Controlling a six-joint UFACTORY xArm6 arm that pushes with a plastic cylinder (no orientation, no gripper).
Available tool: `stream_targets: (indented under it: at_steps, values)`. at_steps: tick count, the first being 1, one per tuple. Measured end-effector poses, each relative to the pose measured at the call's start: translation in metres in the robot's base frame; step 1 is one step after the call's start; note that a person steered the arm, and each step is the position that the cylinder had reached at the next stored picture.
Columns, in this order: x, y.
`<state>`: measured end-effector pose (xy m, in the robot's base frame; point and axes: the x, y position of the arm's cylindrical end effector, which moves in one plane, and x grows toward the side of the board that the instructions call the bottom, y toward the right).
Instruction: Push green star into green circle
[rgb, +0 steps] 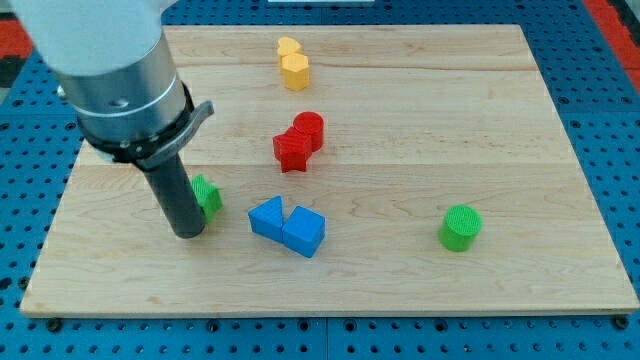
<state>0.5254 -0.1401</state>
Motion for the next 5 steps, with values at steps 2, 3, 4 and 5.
stream_targets:
  at_steps: [2, 3, 4, 5]
  values:
    - [-0.031, -0.048]
    - [-0.040, 0.027]
    - [-0.043, 0.085]
    - [-0.040, 0.074]
